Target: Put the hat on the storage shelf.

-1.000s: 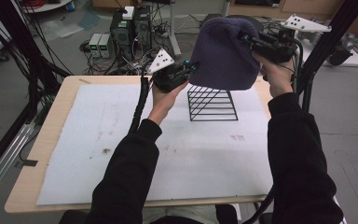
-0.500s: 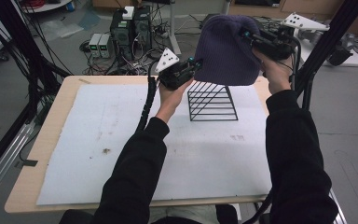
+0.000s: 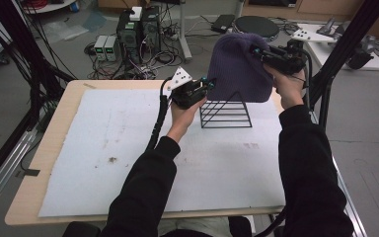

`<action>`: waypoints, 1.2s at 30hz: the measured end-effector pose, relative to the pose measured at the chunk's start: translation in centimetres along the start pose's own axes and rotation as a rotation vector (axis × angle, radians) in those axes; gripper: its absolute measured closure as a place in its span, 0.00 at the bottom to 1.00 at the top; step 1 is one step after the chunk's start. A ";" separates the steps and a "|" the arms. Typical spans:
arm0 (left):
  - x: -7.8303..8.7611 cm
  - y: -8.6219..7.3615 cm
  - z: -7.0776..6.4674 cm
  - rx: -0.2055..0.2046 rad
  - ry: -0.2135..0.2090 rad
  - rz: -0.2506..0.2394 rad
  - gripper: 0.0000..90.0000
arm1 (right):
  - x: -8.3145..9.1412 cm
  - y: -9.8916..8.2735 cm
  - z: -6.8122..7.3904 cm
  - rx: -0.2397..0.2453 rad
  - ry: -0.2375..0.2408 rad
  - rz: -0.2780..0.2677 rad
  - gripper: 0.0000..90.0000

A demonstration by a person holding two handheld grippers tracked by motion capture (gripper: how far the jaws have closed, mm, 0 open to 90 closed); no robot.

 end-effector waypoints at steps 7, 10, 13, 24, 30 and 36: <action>0.1 -0.3 0.1 0.018 0.007 0.000 0.92 | 0.0 0.0 0.3 -0.001 -0.008 0.036 0.83; 0.1 -0.3 0.1 0.014 0.006 0.002 0.92 | 0.3 0.1 0.4 -0.011 -0.011 0.044 0.83; 0.0 -0.3 0.0 0.013 0.010 0.002 0.92 | 0.7 0.0 0.7 -0.006 -0.028 0.031 0.83; -0.1 -2.3 -0.8 -0.010 0.038 0.063 0.92 | 2.1 -3.1 1.1 -0.033 -0.095 0.060 0.83; -0.4 -3.8 -0.4 0.004 0.060 0.093 0.92 | 1.7 -5.4 0.9 -0.035 -0.118 0.072 0.83; -0.3 -4.5 -0.4 -0.003 0.064 0.111 0.92 | 1.6 -6.8 0.5 -0.054 -0.102 0.071 0.83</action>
Point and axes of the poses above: each handheld gripper's, and its own axes: x roughly backward along the jaws, y roughly out of its top, z roughly to its left, the point moved 4 cm from there along -x, roughly forward along the jaws, and after that the axes turned 5 degrees about x, right-handed, at the moved point
